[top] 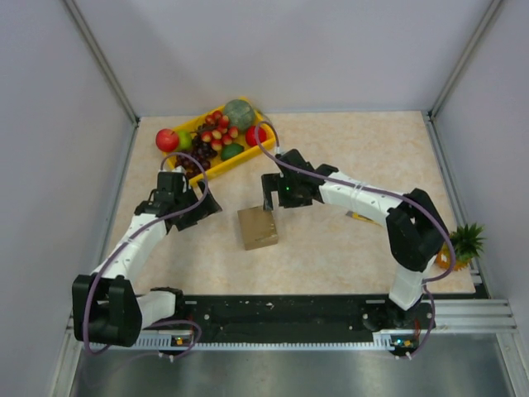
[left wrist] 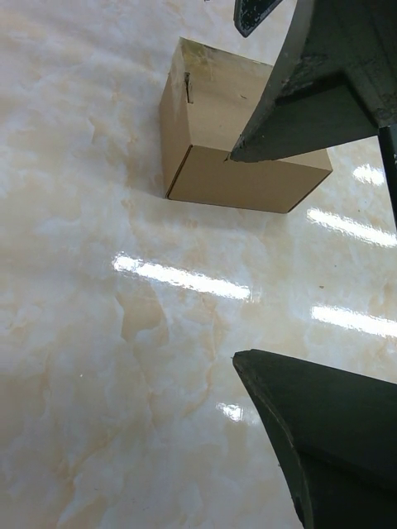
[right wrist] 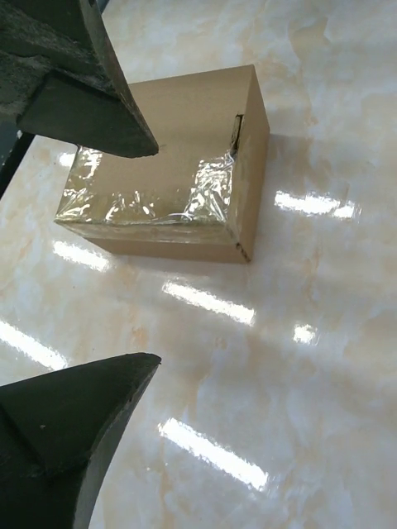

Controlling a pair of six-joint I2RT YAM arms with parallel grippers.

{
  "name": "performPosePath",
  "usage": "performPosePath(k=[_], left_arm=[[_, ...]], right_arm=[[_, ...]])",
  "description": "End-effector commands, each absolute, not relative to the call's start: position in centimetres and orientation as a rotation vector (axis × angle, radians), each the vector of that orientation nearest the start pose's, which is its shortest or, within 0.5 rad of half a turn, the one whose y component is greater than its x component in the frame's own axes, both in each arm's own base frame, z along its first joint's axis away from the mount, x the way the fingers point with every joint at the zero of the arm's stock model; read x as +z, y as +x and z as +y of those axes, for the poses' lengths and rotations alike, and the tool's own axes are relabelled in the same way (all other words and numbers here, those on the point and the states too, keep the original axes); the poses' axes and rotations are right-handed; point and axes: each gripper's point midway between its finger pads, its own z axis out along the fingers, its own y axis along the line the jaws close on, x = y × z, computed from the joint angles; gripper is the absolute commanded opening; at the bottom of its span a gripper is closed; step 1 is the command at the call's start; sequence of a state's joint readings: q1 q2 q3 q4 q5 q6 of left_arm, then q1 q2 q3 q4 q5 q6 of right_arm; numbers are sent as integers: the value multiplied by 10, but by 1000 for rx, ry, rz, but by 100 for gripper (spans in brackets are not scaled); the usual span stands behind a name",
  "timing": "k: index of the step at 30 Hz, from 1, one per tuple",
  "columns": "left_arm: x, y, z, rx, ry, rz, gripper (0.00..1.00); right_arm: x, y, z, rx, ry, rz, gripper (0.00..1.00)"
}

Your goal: Unpack the express box

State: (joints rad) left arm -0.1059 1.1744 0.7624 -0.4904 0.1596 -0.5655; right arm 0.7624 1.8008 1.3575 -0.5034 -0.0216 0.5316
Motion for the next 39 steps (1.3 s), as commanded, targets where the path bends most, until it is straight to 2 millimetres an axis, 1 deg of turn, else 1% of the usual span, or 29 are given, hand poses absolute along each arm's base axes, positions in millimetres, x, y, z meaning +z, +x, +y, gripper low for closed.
performPosePath(k=[1, 2, 3, 4, 6, 7, 8, 9, 10, 11, 13, 14, 15, 16, 17, 18, 19, 20, 21, 22, 24, 25, 27, 28, 30, 31, 32, 34, 39], left_arm=[[106, 290, -81, -495, -484, 2424, 99], [107, 289, -82, -507, -478, 2417, 99], [109, 290, -82, -514, -473, 2406, 98], [111, 292, -82, -511, -464, 2388, 95], [119, 298, -65, -395, -480, 2345, 93], [123, 300, -55, -339, -487, 2328, 93], [137, 304, -50, -315, -487, 2291, 93], [145, 308, -32, -209, -524, 2245, 93], [153, 311, -24, -179, -538, 2212, 93], [172, 316, -19, -177, -539, 2136, 94], [189, 321, -11, -181, -528, 2059, 93], [199, 321, -10, -187, -518, 2010, 92], [210, 326, -7, -188, -514, 1954, 90], [215, 326, 0, -158, -539, 1924, 87], [220, 325, 2, -156, -540, 1901, 78], [225, 326, 4, -153, -544, 1879, 75], [229, 325, 9, -133, -561, 1860, 77], [230, 326, 12, -119, -576, 1851, 84], [228, 324, 13, -115, -588, 1858, 99], [229, 326, 10, -129, -575, 1875, 99], [225, 327, 5, -132, -527, 1927, 99], [220, 327, 0, -143, -504, 1981, 99], [215, 328, -7, -162, -448, 2027, 99], [213, 329, -11, -183, -430, 2041, 98], [214, 329, -29, -292, -359, 2051, 98], [211, 327, -35, -325, -336, 2054, 97], [215, 329, -45, -387, -290, 2031, 96], [213, 326, -53, -443, -281, 2022, 96], [207, 320, -75, -581, -246, 2023, 95]], right_arm=[[130, 319, 307, 438, -243, 2487, 99], [129, 318, 303, 419, -225, 2486, 98], [135, 319, 299, 413, -200, 2471, 96], [136, 322, 292, 371, -152, 2465, 95], [137, 318, 277, 301, -92, 2477, 91], [139, 321, 268, 254, -27, 2462, 90], [137, 319, 259, 219, 8, 2462, 90], [137, 316, 251, 184, 37, 2468, 90], [144, 316, 241, 162, 116, 2437, 89], [140, 312, 231, 131, 148, 2441, 87], [142, 310, 213, 99, 263, 2418, 85], [134, 307, 204, 72, 301, 2432, 85], [132, 310, 191, 50, 369, 2432, 86], [125, 306, 179, 19, 451, 2460, 88], [121, 305, 172, 3, 498, 2475, 92], [118, 308, 156, -30, 576, 2485, 94], [112, 304, 147, -58, 645, 2513, 98], [110, 303, 140, -76, 687, 2522, 99], [108, 304, 134, -84, 727, 2524, 99], [105, 303, 123, -104, 811, 2515, 99], [103, 303, 115, -99, 898, 2494, 99], [99, 302, 109, -99, 976, 2479, 99], [97, 300, 105, -91, 1049, 2460, 99], [95, 298, 103, -84, 1119, 2443, 99], [93, 294, 97, -95, 1193, 2419, 97], [90, 291, 95, -103, 1253, 2391, 94], [88, 291, 89, -116, 1296, 2373, 93], [83, 284, 80, -146, 1384, 2339, 92], [68, 277, 52, -206, 1574, 2253, 92]])
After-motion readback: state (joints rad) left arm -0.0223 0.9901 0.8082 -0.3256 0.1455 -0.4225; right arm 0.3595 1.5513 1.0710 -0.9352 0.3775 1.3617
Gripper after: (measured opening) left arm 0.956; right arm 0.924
